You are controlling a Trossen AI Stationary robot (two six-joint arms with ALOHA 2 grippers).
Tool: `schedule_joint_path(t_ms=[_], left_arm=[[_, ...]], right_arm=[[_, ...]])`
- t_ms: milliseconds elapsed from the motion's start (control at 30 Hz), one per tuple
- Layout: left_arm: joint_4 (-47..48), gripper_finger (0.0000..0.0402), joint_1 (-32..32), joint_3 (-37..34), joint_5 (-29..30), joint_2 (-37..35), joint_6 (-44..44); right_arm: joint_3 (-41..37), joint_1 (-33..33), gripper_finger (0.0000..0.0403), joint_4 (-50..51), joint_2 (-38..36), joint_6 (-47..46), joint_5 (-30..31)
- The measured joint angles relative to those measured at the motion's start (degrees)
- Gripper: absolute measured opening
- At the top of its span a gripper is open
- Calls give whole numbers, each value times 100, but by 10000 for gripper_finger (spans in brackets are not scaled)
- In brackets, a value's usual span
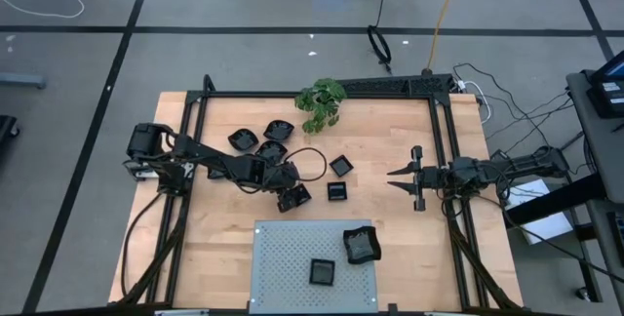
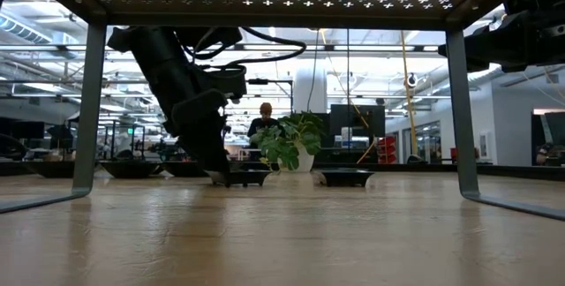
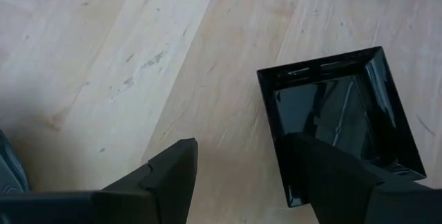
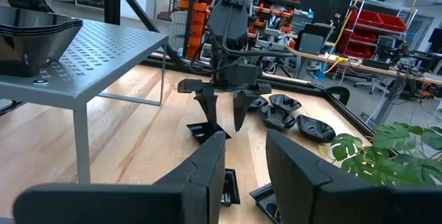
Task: Pick & Place Mini shaped plates
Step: Stack the square plate onto the stacked square plate on the shelf
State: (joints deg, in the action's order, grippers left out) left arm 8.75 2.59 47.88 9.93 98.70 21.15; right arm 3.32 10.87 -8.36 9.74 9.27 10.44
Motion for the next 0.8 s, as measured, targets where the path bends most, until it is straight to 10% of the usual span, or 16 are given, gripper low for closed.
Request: schedule_joint_path(t_ms=[800], left_arm=[[2,33,0,-2,-45,-106,-284]], right_arm=[[0,-1,95,0,0,-1,0]])
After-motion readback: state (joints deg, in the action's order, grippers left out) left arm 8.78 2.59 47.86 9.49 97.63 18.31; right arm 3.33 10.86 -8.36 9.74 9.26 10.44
